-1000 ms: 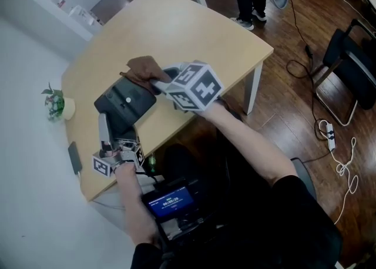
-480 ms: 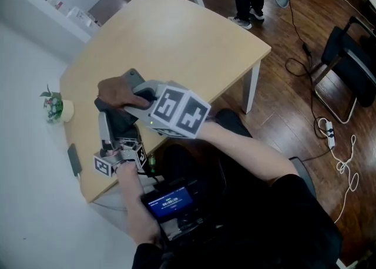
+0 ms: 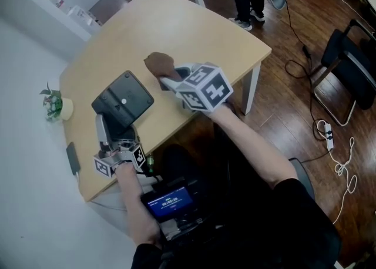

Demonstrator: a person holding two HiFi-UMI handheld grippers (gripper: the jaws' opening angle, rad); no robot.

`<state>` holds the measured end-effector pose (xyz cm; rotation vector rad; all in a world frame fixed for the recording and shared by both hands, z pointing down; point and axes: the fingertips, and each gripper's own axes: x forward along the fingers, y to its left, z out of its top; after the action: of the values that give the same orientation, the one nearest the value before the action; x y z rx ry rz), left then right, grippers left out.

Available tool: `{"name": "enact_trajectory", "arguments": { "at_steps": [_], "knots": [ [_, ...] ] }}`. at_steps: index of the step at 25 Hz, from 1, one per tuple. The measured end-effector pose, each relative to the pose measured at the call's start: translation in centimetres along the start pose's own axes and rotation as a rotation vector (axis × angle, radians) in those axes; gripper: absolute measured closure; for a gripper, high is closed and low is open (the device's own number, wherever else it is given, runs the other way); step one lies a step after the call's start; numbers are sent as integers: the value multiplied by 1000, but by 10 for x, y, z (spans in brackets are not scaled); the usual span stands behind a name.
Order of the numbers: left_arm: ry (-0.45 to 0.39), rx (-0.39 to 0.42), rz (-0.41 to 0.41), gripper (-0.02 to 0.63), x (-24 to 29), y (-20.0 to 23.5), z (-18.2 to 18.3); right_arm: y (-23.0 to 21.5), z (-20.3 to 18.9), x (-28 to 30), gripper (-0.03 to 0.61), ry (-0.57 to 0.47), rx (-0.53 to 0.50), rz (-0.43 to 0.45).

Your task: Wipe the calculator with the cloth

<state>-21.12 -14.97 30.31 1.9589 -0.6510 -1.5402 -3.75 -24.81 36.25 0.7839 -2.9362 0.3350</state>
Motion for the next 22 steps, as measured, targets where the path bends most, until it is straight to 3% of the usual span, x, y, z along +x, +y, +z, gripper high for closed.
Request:
{"name": "enact_trajectory", "arguments": {
  "at_steps": [3, 6, 9, 11, 19, 22],
  "knots": [
    [-23, -3, 15, 557, 1, 4, 4, 19, 21, -15, 520, -78, -6, 38],
    [-46, -4, 26, 557, 1, 9, 4, 70, 42, -22, 518, -144, -76, 155],
    [-51, -11, 20, 557, 4, 8, -1, 123, 36, -12, 518, -115, -162, 265],
    [-46, -9, 17, 555, 5, 6, -3, 136, 22, -1, 518, -65, -214, 279],
    [-65, -16, 27, 538, -3, 9, 5, 40, -7, 10, 517, -2, -83, 59],
    [-90, -35, 13, 563, -6, 11, 5, 4, -20, -2, 520, 19, -10, -25]
  ]
}}
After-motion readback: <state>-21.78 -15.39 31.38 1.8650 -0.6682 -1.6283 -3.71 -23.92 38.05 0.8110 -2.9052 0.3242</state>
